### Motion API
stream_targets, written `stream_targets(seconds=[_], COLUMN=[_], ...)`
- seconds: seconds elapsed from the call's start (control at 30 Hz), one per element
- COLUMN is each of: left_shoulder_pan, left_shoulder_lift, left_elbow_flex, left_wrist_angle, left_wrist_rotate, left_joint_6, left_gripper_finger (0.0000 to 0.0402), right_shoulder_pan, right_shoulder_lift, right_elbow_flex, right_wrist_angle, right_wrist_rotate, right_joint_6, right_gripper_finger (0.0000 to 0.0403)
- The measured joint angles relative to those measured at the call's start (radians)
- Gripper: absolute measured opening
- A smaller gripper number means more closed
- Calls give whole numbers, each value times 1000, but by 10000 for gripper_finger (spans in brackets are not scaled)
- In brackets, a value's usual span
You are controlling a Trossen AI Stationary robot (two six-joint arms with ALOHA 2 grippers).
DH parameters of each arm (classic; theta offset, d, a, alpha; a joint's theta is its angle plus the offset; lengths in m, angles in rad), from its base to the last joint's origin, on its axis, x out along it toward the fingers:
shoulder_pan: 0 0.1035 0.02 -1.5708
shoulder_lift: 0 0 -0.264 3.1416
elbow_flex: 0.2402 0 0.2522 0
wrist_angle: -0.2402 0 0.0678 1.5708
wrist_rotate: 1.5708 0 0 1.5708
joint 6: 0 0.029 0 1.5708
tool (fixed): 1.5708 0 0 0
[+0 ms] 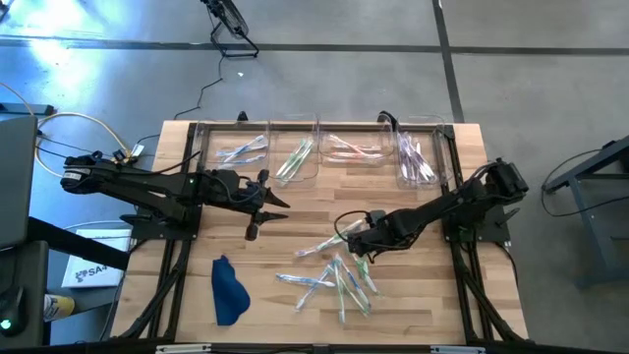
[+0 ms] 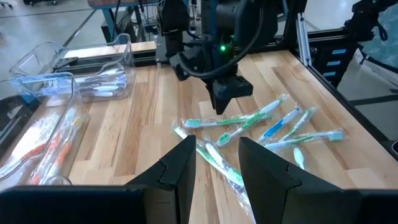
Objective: Pick & Place Toothbrushes
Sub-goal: Put the green toothbrush into the middle left transparent bin
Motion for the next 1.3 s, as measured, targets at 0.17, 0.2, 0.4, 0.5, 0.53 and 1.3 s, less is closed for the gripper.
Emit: stream_targets(seconds=[0.17,0.2,0.4,0.5,0.53,1.3], left_shoulder_pan=[0,0,0,0,0,0], left_shoulder_lift=[0,0,0,0,0,0], left_elbow_flex=[0,0,0,0,0,0], left_wrist_angle=[0,0,-1,0,0,-23], left_wrist_rotate=[0,0,-1,-2,-2,-1], left_joint_6=[0,0,0,0,0,-1], left_gripper_finger=[117,117,117,117,117,117], right_shoulder_pan=[0,0,-1,-1,-1,-1], right_shoulder_lift=[16,16,27,51,62,131], right_elbow_flex=[0,0,0,0,0,2], right_wrist_angle=[25,29,54,64,68,20], right_wrist_rotate=[1,6,31,32,35,4], right_joint_6=[26,27,29,29,29,-37], right_gripper_finger=[141,143,136,128,126,14])
